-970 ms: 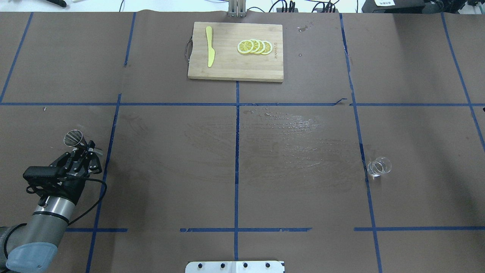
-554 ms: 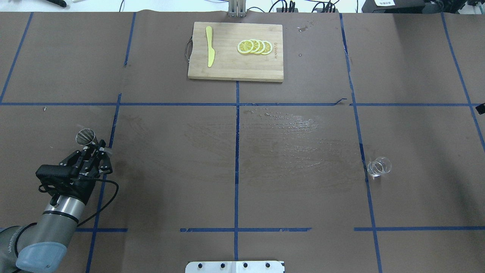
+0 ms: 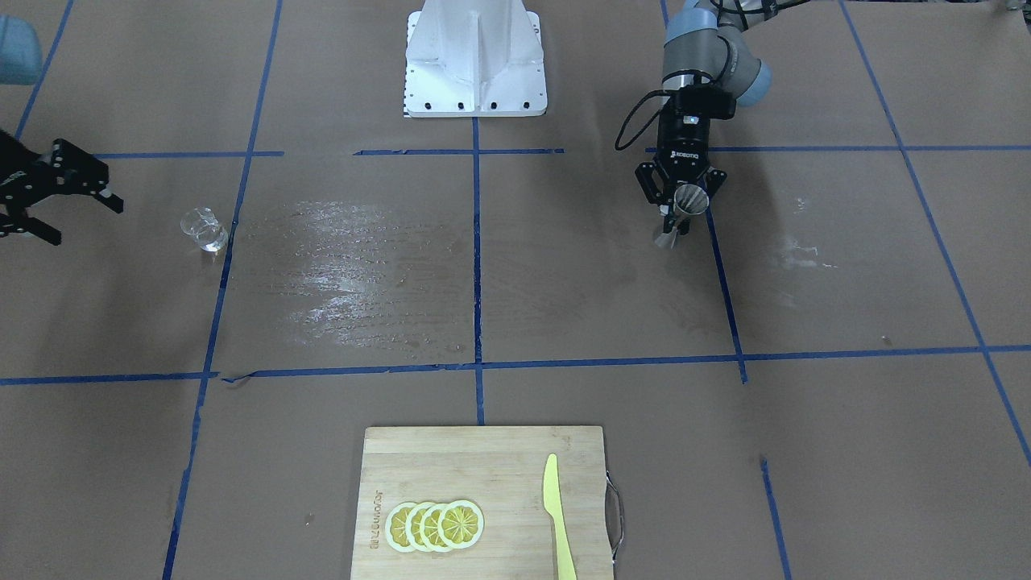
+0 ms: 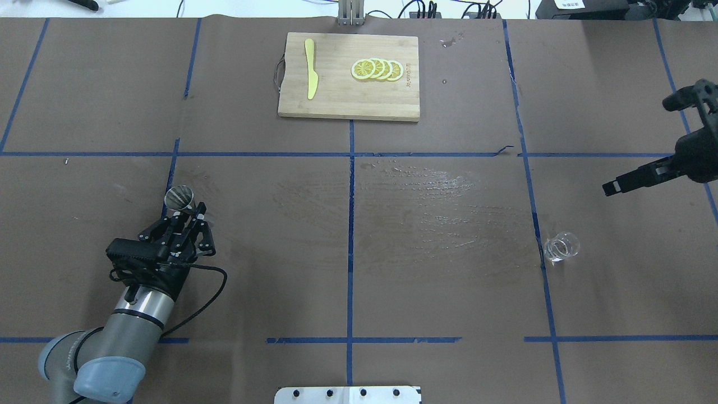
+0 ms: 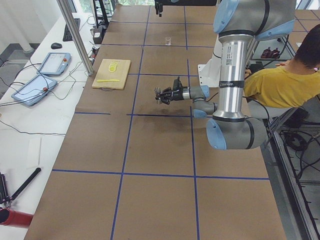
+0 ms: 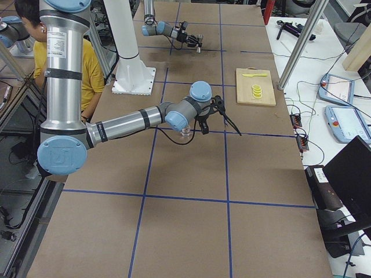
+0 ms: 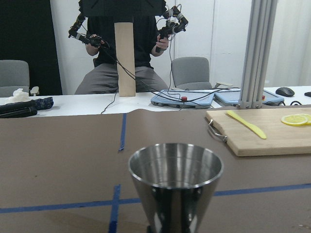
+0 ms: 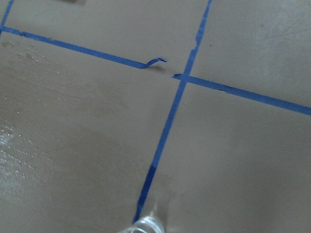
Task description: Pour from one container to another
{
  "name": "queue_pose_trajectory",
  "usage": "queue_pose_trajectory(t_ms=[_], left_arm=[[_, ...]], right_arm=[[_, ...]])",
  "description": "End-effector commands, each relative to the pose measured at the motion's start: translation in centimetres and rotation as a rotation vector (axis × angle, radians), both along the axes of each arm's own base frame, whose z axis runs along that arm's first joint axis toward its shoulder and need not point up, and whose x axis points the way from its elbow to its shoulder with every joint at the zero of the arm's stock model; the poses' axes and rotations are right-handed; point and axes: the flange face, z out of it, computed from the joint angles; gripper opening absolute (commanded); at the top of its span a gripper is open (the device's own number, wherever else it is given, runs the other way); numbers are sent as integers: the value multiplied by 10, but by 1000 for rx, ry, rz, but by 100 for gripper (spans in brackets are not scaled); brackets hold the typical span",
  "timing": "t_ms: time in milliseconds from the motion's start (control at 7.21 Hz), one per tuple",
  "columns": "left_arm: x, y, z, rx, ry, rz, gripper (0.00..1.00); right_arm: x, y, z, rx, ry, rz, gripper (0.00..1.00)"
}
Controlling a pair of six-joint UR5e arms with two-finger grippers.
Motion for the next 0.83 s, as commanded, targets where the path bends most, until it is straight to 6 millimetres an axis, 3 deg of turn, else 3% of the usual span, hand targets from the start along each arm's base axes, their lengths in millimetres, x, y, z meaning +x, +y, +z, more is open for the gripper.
queue_pose_trajectory(t_ms=[0, 416, 554, 693], left_arm=[[27, -3, -17, 1, 23, 24, 0], [28, -5, -19, -1, 30, 21, 0], [29, -5, -20, -1, 31, 21, 0], [29, -5, -20, -1, 31, 21, 0]], right_arm=[[-50, 47, -9, 110, -81, 145, 100], [-89, 104, -25, 173, -23, 317, 100], [-110, 130, -22, 172, -6, 396, 100], [-140, 169, -13, 225, 16, 548, 100]])
